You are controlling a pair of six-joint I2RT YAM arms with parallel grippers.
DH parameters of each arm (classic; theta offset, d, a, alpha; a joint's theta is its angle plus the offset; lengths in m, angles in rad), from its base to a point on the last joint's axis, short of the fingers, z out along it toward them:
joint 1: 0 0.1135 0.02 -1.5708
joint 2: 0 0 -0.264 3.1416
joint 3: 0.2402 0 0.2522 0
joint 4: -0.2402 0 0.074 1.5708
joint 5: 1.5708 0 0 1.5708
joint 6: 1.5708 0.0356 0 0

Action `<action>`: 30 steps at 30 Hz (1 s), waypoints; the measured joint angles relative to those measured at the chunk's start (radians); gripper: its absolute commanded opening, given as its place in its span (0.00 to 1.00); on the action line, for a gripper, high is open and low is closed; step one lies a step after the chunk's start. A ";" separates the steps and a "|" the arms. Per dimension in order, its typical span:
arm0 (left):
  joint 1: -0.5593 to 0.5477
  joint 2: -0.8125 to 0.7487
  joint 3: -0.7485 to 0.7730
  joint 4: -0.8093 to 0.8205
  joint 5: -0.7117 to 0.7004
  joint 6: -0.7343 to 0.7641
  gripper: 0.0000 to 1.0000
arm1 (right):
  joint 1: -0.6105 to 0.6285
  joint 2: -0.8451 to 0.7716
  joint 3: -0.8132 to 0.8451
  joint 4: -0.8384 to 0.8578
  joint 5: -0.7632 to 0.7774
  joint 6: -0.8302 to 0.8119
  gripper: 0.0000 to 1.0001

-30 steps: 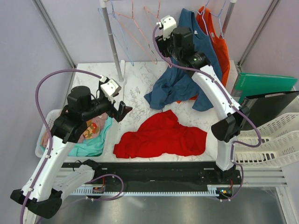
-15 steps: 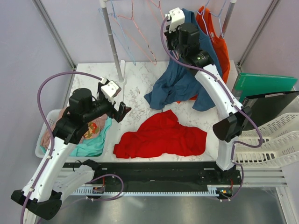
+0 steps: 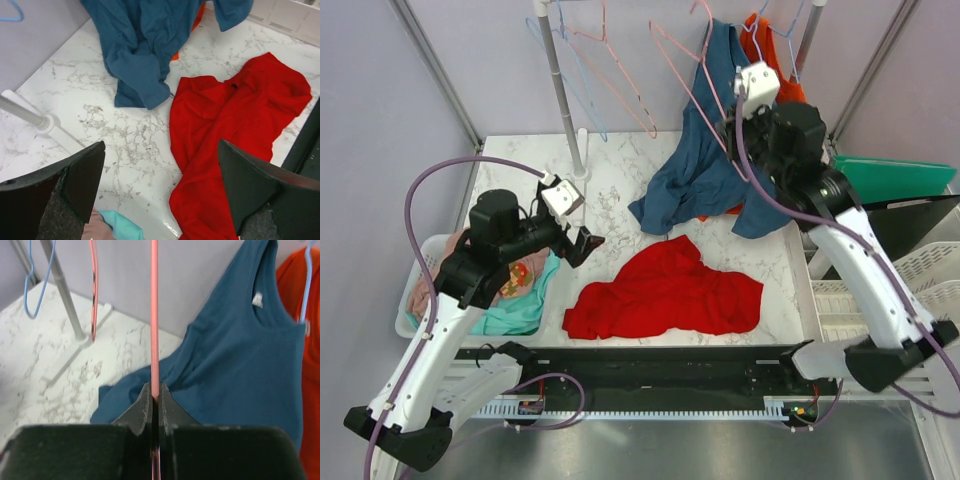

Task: Place the t-shirt on the hanger
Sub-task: Pick up the hanger from the clothesline, then place the T-shirt on the hanger.

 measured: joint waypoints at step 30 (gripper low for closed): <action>-0.264 -0.144 -0.338 0.328 0.330 0.350 0.89 | -0.018 -0.553 -0.497 -0.743 -0.747 -0.500 0.00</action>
